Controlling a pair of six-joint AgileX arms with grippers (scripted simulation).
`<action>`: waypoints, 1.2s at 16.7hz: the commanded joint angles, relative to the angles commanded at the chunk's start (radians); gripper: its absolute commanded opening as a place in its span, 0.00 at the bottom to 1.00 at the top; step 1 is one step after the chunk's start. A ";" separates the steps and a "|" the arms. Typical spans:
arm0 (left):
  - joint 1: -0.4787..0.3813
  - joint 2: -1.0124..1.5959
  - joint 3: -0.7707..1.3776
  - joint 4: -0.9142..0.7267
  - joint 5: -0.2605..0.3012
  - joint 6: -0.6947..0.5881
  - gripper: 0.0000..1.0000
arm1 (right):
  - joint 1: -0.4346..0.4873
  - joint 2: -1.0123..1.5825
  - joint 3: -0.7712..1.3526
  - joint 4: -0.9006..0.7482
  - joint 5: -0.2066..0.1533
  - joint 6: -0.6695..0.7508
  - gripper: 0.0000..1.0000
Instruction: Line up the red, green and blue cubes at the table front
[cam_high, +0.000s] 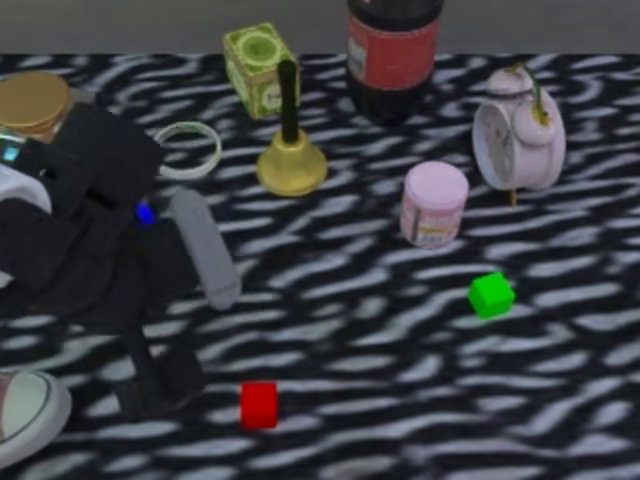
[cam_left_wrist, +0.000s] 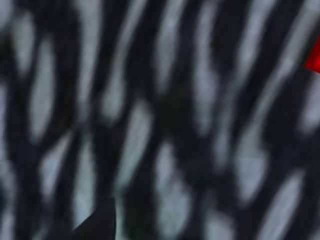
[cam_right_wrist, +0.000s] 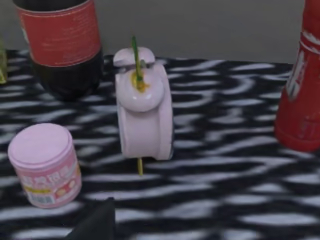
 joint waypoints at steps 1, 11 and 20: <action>0.038 -0.084 -0.060 0.040 -0.003 -0.036 1.00 | 0.019 0.104 0.072 -0.050 0.001 0.003 1.00; 0.400 -0.989 -0.698 0.482 -0.016 -0.453 1.00 | 0.214 1.188 0.789 -0.571 0.002 0.031 1.00; 0.522 -1.346 -0.865 0.732 -0.003 -0.670 1.00 | 0.302 1.617 1.147 -0.776 0.006 0.045 1.00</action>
